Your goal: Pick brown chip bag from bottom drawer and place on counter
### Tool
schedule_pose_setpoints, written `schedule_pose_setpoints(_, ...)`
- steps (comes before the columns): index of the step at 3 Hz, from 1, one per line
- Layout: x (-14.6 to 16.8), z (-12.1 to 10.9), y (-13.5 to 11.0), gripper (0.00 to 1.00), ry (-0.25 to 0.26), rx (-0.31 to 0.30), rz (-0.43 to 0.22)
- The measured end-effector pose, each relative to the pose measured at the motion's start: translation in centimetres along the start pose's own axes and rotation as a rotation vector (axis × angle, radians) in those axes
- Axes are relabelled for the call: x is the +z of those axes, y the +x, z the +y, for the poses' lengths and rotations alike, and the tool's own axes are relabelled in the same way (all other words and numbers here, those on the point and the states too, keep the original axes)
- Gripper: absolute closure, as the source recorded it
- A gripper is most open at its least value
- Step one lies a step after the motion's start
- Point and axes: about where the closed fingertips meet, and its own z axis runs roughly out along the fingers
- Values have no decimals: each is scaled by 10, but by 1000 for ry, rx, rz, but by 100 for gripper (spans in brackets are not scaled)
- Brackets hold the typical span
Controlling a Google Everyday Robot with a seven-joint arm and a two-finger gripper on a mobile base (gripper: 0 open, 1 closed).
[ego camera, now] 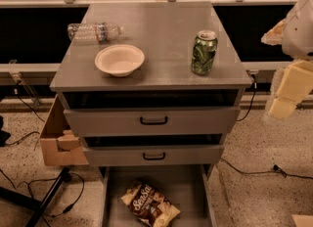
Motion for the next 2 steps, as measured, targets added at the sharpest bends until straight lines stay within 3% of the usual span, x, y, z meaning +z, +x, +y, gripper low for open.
schedule_pose_setpoints(2,6,4,1,0,15,13,-3)
